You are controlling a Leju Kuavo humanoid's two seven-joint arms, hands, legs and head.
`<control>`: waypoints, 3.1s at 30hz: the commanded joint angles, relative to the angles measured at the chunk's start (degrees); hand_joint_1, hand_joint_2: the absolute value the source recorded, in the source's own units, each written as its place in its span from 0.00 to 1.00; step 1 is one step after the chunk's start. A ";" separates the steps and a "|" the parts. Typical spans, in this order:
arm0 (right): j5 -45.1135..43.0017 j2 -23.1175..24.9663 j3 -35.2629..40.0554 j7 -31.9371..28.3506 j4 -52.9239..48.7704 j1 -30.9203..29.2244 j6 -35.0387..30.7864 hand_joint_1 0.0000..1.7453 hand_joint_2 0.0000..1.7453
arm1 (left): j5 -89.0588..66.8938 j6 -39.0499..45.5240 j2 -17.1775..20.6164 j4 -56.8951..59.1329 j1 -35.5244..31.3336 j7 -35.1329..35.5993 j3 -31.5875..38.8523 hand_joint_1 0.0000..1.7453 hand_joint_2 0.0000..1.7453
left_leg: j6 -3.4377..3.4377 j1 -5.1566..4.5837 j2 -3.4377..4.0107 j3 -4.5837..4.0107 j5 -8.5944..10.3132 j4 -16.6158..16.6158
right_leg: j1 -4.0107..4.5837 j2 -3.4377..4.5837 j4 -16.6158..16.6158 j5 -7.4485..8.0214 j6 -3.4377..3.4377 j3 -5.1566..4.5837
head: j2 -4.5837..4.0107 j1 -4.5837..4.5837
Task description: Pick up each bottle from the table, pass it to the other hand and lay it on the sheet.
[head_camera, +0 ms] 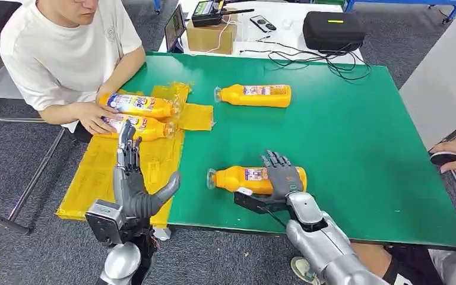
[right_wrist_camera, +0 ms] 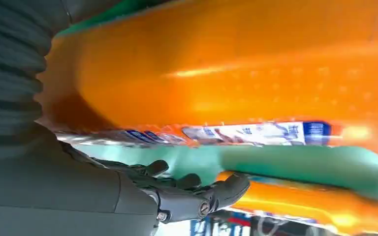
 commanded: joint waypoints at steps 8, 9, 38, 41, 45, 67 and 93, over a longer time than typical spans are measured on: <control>0.57 -1.58 -1.78 -0.26 6.47 -1.50 0.22 0.00 1.00 | -1.24 -1.13 0.08 1.86 0.64 0.80 1.67 0.00 1.00 | -0.04 0.02 -0.09 0.35 0.00 -0.07 | 0.03 -0.12 -0.09 -0.02 -0.09 0.41 | 0.00 0.00; 0.62 -1.50 -1.80 -0.62 6.59 -1.71 0.99 0.04 1.00 | -1.19 -1.32 0.14 1.88 0.67 0.83 1.63 0.00 1.00 | -0.03 0.02 -0.05 0.33 0.00 -0.04 | 0.03 -0.07 -0.07 -0.01 -0.07 0.37 | 0.00 0.00; -30.39 -8.83 -14.66 -29.61 -9.14 11.04 6.71 1.00 1.00 | -1.99 -3.41 2.85 1.65 2.38 -1.10 -1.68 0.00 1.00 | -0.05 0.02 -0.02 0.68 -0.22 -0.11 | 0.04 -0.05 -0.19 -0.04 -0.11 0.75 | 0.00 -0.07; -40.43 -5.29 -19.96 -36.04 -22.83 18.02 5.73 1.00 1.00 | 6.60 -11.00 2.22 1.75 4.36 -0.12 -1.83 0.00 1.00 | -0.07 0.05 -0.03 0.79 -0.25 -0.11 | 0.09 -0.06 -0.20 -0.08 -0.10 0.75 | 0.00 0.00; -40.55 -5.03 -19.77 -35.18 -24.85 18.74 5.77 1.00 1.00 | 6.83 -11.04 2.09 2.41 4.56 -0.65 -2.07 0.00 1.00 | -0.06 0.05 0.08 0.50 -0.28 -0.03 | 0.09 0.16 -0.08 -0.10 -0.07 0.58 | 0.00 0.00; -49.74 1.70 -20.40 -46.86 -38.28 23.60 0.53 1.00 1.00 | 9.94 -13.52 4.72 14.56 4.32 -3.05 -16.35 0.00 1.00 | -0.12 0.06 0.08 0.52 -0.47 -0.10 | 0.08 0.06 -0.18 -0.30 -0.26 0.58 | 0.00 -0.02; -41.13 8.63 2.67 -44.68 -22.12 16.63 -8.57 1.00 1.00 | 8.88 -9.72 1.38 15.60 -0.87 0.83 -12.90 0.00 1.00 | -0.01 0.06 0.16 0.01 -0.24 -0.05 | 0.07 0.17 -0.09 -0.08 -0.09 0.05 | 0.00 0.00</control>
